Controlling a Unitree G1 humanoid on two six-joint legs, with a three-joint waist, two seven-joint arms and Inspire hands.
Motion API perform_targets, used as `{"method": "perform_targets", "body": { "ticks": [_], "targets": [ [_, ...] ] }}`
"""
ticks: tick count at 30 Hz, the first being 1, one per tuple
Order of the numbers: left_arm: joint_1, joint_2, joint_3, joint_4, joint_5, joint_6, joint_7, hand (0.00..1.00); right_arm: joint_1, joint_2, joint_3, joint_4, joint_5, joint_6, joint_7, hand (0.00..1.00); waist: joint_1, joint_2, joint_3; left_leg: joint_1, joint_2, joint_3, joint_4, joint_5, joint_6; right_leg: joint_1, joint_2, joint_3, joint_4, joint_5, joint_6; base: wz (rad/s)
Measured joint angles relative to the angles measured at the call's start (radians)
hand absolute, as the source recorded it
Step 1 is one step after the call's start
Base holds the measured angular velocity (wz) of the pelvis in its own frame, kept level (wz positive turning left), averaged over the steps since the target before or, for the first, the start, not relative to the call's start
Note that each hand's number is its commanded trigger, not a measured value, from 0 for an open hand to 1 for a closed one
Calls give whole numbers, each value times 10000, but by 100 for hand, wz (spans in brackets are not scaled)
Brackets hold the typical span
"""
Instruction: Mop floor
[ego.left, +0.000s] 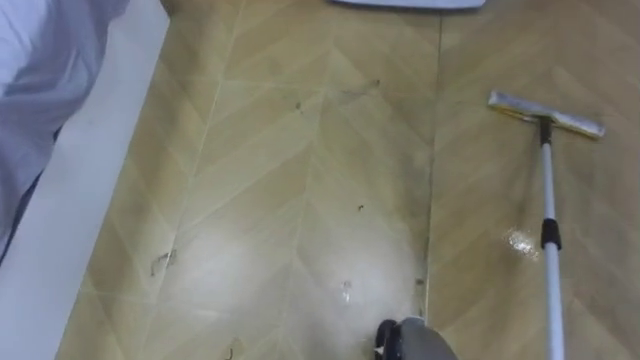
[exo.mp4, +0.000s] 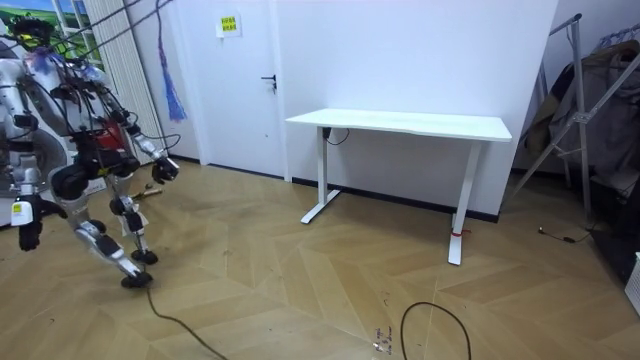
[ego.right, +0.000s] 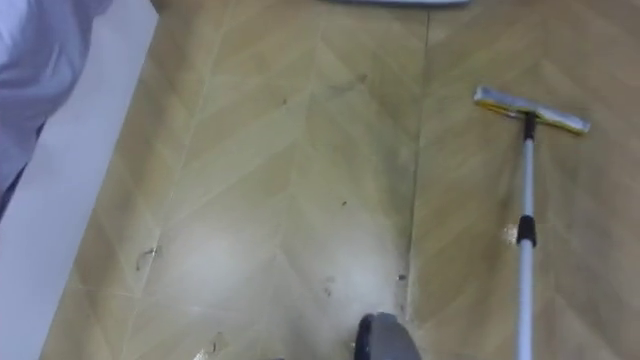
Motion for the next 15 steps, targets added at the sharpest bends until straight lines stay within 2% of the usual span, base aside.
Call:
{"method": "perform_targets", "body": {
  "ticks": [1, 2, 3, 4, 5, 6, 7, 8, 9, 10, 11, 12, 13, 14, 15],
  "targets": [
    [6, 6, -10, -59, -190, 0, 65, 0, -343, -145, 10, -34, -26, -4, 57, 100, 82, -55, 16, -282, 10, -14, 573, 555, -72, 19, 35, 59, 165, -146, -84, -28],
    [26, 93, -117, -192, -450, -64, 103, 0, -1114, -403, 103, -160, -32, -46, 133, 100, 304, -226, 86, -819, 67, 23, 1307, 1098, -166, 54, 150, 272, 444, -442, -124, -23],
    [47, 202, -163, -399, -455, -78, 103, 0, -1872, -573, 256, -234, -32, -167, 173, 100, 415, -425, 153, -1465, 243, 61, 1356, 937, 52, 80, 190, 286, 631, -661, -185, -21],
    [73, 275, -160, -517, -432, -89, 103, 0, -2225, -613, 312, -259, -20, -260, 168, 100, 545, -516, 200, -1801, 341, 67, 1163, 806, 134, 111, 195, 287, 685, -737, -218, -19],
    [114, 374, -130, -643, -429, -172, 104, 0, -2710, -756, 340, -424, 157, -370, 217, 100, 724, -658, 227, -2375, 487, 48, 243, 511, 35, 231, 238, 323, 706, -862, -190, -7],
    [190, 379, -95, -683, -378, -273, 92, 0, -2971, -925, 336, -642, 297, -412, 329, 100, 854, -703, 248, -2663, 495, 16, -1202, 455, -4, 550, 269, 281, 566, -1034, -102, 8],
    [321, 384, -93, -681, -354, -304, 34, 0, -2987, -1004, 316, -759, 335, -418, 349, 100, 930, -711, 236, -2680, 484, -21, -2873, 660, -120, 1024, 267, 195, 385, -1267, -15, 22],
    [387, 409, -88, -655, -307, -305, -17, 0, -2968, -992, 317, -790, 316, -394, 365, 100, 925, -735, 251, -2658, 513, -20, -3336, 1101, 129, 1285, 217, 162, 322, -1419, 2, 27],
    [427, 433, -89, -512, -110, -293, -174, 0, -2767, -946, 314, -807, 294, -323, 420, 100, 887, -784, 204, -2475, 436, 88, -3549, 1544, 354, 1743, 95, 153, 178, -1673, 202, 29],
    [426, 424, -90, -428, -88, -278, -269, 0, -2596, -969, 303, -821, 289, -321, 461, 100, 846, -777, 177, -2279, 366, 146, -3517, 1421, 616, 1978, 44, 138, 94, -1763, 332, 49],
    [296, 377, -89, -264, -49, -264, -463, 0, -2164, -1050, 296, -826, 289, -360, 542, 100, 830, -752, 196, -1969, 167, 225, -3472, 1159, 958, 2318, -141, 131, 69, -1841, 474, 53],
    [141, 315, -100, -192, 149, -276, -537, 0, -1730, -1102, 317, -781, 241, -389, 597, 100, 835, -719, 195, -1678, -54, 338, -3440, 932, 1182, 2459, -392, 129, 419, -1732, 689, 47],
    [73, 285, -102, -173, 238, -290, -576, 0, -1508, -1118, 324, -719, 182, -436, 617, 100, 814, -671, 179, -1543, -138, 401, -3419, 807, 1274, 2473, -475, 147, 655, -1609, 909, 37],
    [-100, 241, -108, -175, 286, -315, -594, 0, -1124, -1137, 427, -534, 101, -529, 596, 100, 746, -558, 150, -1281, -366, 435, -3424, 585, 1409, 2469, -628, 235, 1185, -1275, 1176, 34],
    [-303, 224, -105, -159, 304, -377, -589, 0, -763, -1140, 439, -391, -78, -591, 546, 100, 645, -383, 144, -1048, -537, 389, -3446, 382, 1506, 2407, -761, 288, 1674, -818, 1254, 33]
  ]
}}
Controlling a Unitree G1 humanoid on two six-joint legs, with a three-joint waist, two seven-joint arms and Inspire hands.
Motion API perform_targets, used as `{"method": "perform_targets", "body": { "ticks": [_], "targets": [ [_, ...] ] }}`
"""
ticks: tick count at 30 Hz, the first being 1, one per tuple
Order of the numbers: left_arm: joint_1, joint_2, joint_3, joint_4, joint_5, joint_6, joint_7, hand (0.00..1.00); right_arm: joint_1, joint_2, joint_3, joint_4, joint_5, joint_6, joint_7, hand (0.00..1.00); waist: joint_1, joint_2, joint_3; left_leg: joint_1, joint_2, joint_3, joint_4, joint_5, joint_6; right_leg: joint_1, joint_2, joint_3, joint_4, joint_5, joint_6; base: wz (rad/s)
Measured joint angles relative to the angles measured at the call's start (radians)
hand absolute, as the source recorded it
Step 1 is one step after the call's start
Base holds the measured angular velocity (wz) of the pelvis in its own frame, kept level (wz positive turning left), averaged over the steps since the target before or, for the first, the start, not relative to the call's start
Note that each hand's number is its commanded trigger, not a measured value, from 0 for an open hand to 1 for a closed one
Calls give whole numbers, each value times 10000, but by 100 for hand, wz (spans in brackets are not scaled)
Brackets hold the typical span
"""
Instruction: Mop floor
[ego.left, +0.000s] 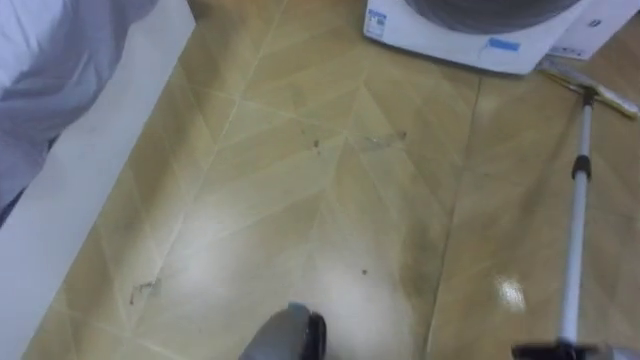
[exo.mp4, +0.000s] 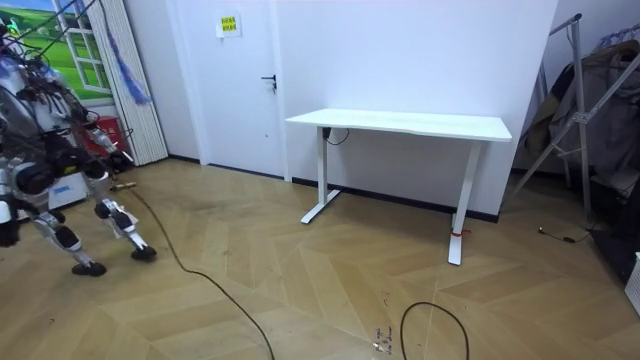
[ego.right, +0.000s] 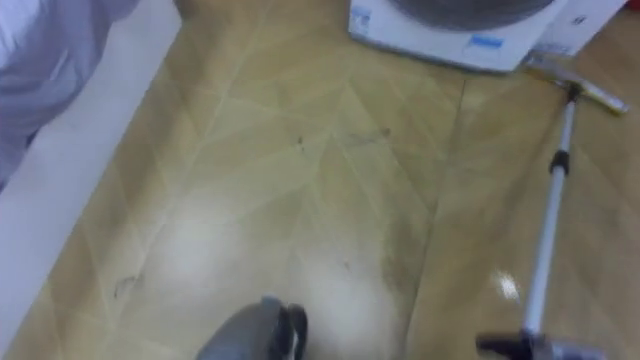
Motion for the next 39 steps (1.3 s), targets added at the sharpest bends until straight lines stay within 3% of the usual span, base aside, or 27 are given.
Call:
{"method": "perform_targets", "body": {
  "ticks": [1, 2, 4, 6, 7, 8, 9, 10, 11, 12, 15, 18, 22, 24, 27, 31, 39],
  "targets": [
    [-91, -6, 2, 2, 2, -47, 21, 0, 173, 10, -2, 26, -148, -8, -62, 100, -63, 116, 5, 123, -54, -47, -11, -98, 44, -10, 3, 56, 185, 238, 27, 21],
    [-238, -26, 3, -3, 0, -144, 94, 0, 501, 45, -2, 38, -273, -52, -266, 100, -197, 358, -44, 300, -128, -243, -63, -262, 87, -75, 17, 120, 450, 606, 80, 9],
    [-517, -40, -8, -4, -7, -233, 329, 0, 790, 256, -1, 35, -441, -208, -656, 100, -348, 579, -37, 586, -219, -470, -409, -273, 85, -439, 67, 237, 463, 621, 92, -8],
    [-590, -106, 2, -5, 2, -366, 455, 0, 1147, 622, -76, 9, -840, -296, -1060, 100, -497, 705, -110, 1222, -200, -474, -1176, -213, 47, -1047, 199, 542, -482, 551, 122, -22],
    [-563, -116, 9, 6, 2, -363, 456, 0, 1250, 722, -101, -3, -953, -308, -1160, 100, -584, 724, -121, 1423, -192, -483, -1367, -184, 25, -1071, 192, 535, -1024, 562, 104, -12],
    [-462, -101, -31, 22, 0, -362, 460, 0, 1462, 898, -107, -41, -1028, -309, -1308, 100, -667, 690, -145, 1825, -167, -483, -1700, -165, -18, -1007, 186, 506, -2422, 783, -55, -6],
    [-338, -82, -50, 37, 2, -358, 459, 0, 1606, 1071, -118, -41, -1156, -308, -1410, 100, -759, 605, -172, 2226, -187, -470, -1992, -171, -89, -795, 222, 458, -3833, 1616, -98, 0],
    [-258, -141, -40, 94, 5, -354, 460, 0, 1702, 1109, -145, -48, -1245, -312, -1423, 100, -857, 611, -145, 2432, -146, -559, -2108, -182, -147, -612, 286, 363, -3973, 1776, -102, -3],
    [-24, -268, -31, 90, 7, -311, 453, 0, 1837, 1167, -228, -49, -1334, -306, -1406, 100, -863, 670, -245, 2860, 31, -657, -2538, -123, -279, -51, 515, 183, -4735, 1973, -200, -23],
    [174, -298, 31, 99, 0, -237, 441, 0, 1855, 1273, -235, -67, -1390, -249, -1373, 100, -813, 671, -245, 3375, 204, -662, -3037, -36, -423, 514, 692, -18, -5410, 2246, -313, -35],
    [410, -290, 325, 110, 6, 23, 549, 0, 1842, 1542, -229, -112, -1460, -132, -1049, 100, -867, 515, -210, 4382, 393, -823, -4049, 200, -672, 1581, 890, -408, -6430, 2551, -515, -15],
    [568, -381, 504, 87, -6, 112, 602, 0, 2088, 1682, -288, -112, -1600, -50, -905, 100, -930, 333, -129, 5364, 524, -888, -4753, 327, -839, 2534, 1018, -600, -7159, 2600, -622, 7],
    [880, -455, 611, -34, -11, 123, 601, 0, 2445, 1710, -490, -221, -2317, 29, -911, 100, -1043, 239, -150, 6400, 534, -921, -5570, 450, -983, 3498, 1128, -608, -7733, 2553, -698, -1],
    [933, -452, 617, -121, -7, 179, 602, 0, 2665, 1743, -520, -539, -2571, 194, -875, 100, -1171, 116, -199, 6850, 586, -888, -5812, 510, -1040, 3867, 1243, -620, -8001, 2549, -714, 0],
    [936, -432, 809, -318, -3, 207, 604, 0, 2866, 1846, -607, -732, -2677, 246, -752, 100, -1205, -73, -212, 7303, 646, -897, -5968, 537, -1076, 4410, 1298, -641, -8281, 2572, -749, -1],
    [1043, -432, 1131, -340, -3, 226, 622, 0, 3141, 2001, -927, -942, -3010, 254, -586, 100, -1240, -133, -187, 8044, 676, -888, -6304, 542, -1083, 5128, 1418, -623, -8655, 2574, -745, 0],
    [1329, -413, 1719, -519, 909, 822, 688, 0, 3411, 2222, -1587, -1389, -3827, 688, -268, 100, -1252, -125, -200, 8792, 683, -793, -6521, 541, -1082, 5703, 1416, -559, -8605, 2554, -713, -2]
  ]
}}
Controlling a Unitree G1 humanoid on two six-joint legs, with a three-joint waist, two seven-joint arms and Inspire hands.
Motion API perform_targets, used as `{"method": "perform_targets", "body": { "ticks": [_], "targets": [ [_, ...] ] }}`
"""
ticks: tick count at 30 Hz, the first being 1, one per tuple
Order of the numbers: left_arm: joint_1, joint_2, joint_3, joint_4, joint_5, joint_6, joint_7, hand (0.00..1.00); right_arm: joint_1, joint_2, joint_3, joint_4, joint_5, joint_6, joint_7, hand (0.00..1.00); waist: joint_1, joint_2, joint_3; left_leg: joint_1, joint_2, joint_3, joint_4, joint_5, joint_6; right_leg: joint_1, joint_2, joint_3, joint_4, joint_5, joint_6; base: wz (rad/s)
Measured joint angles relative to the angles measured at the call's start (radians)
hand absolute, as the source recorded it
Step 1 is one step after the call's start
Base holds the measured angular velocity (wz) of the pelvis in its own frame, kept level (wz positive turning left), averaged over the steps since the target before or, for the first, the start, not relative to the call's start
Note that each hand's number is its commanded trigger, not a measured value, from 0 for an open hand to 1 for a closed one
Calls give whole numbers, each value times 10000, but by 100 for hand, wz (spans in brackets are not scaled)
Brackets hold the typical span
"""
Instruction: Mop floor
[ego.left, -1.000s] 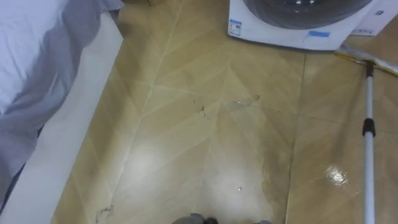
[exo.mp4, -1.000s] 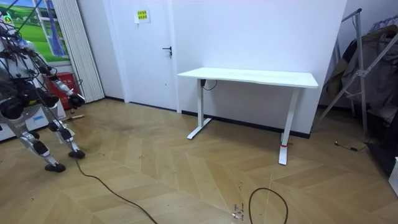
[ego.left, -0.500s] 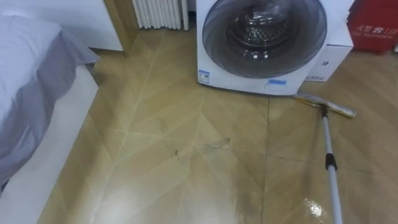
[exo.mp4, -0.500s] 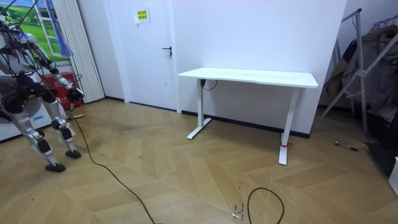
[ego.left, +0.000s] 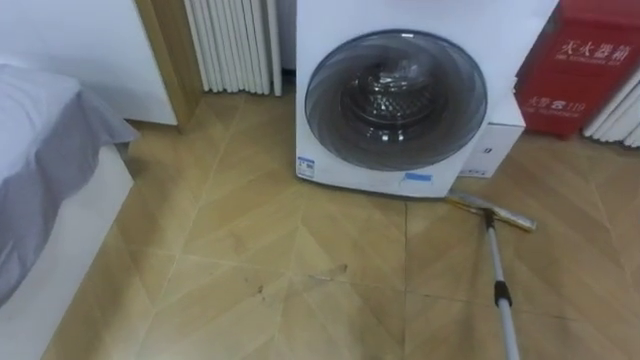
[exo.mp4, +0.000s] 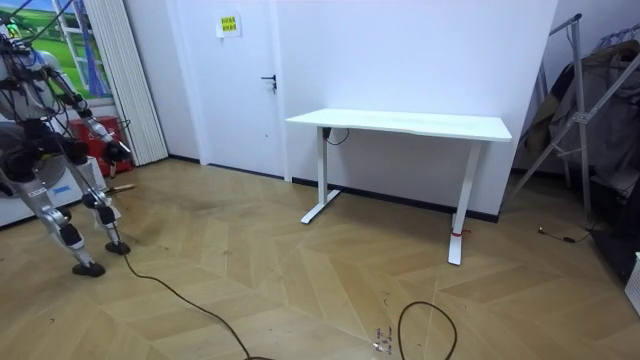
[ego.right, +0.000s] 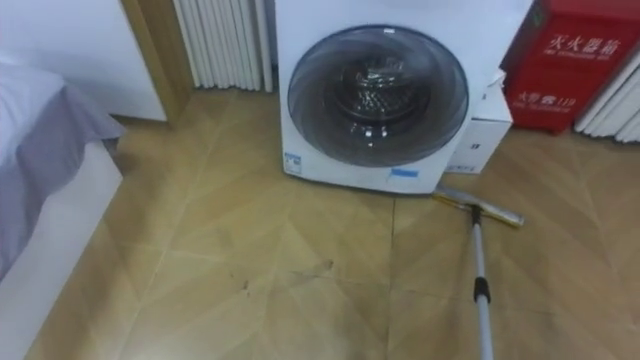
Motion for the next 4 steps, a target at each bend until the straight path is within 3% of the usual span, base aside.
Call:
{"method": "perform_targets", "body": {
  "ticks": [4],
  "targets": [
    [61, -3, 0, 388, 396, 267, -287, 0, 36, 49, -140, -167, -308, 211, 119, 100, -9, -10, -2, 375, 56, -33, -235, -6, 2, 279, 0, 26, 42, -63, -18, -3]
  ]
}}
